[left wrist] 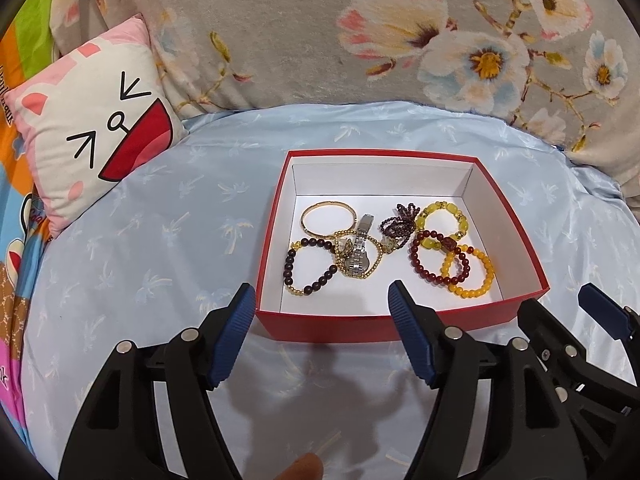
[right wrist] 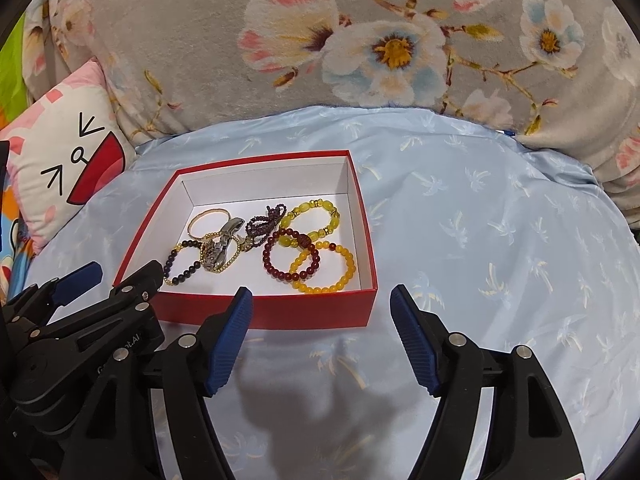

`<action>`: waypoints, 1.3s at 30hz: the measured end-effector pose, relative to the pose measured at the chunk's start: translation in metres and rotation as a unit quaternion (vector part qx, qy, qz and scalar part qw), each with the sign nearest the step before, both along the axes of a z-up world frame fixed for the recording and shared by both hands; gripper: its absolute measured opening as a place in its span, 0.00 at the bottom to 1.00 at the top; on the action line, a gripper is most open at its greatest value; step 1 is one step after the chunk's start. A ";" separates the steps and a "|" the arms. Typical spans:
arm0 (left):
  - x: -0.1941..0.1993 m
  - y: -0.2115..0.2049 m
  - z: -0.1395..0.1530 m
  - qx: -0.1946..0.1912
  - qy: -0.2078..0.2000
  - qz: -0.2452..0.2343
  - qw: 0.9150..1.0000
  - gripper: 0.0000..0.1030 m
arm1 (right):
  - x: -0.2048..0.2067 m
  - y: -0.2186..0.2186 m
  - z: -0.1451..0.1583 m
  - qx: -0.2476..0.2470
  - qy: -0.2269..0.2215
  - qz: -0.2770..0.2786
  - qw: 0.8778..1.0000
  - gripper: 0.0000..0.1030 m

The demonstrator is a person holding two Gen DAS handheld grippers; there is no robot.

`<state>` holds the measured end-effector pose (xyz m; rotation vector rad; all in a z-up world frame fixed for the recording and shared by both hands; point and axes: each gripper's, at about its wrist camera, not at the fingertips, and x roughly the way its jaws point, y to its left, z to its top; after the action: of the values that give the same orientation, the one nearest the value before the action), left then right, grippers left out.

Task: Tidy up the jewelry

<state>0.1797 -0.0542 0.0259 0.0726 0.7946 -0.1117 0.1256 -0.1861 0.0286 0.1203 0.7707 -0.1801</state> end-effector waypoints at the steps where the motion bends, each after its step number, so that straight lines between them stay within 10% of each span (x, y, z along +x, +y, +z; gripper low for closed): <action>1: 0.000 0.000 0.000 0.000 -0.001 -0.001 1.000 0.63 | -0.001 -0.001 0.000 0.003 0.000 -0.002 1.000 0.69; 39: -0.007 0.001 0.001 0.029 -0.006 0.009 1.000 0.72 | -0.008 -0.004 -0.003 -0.005 -0.006 -0.014 1.000 0.71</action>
<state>0.1731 -0.0536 0.0266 0.1204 0.7869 -0.0712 0.1179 -0.1897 0.0261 0.1217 0.7561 -0.2094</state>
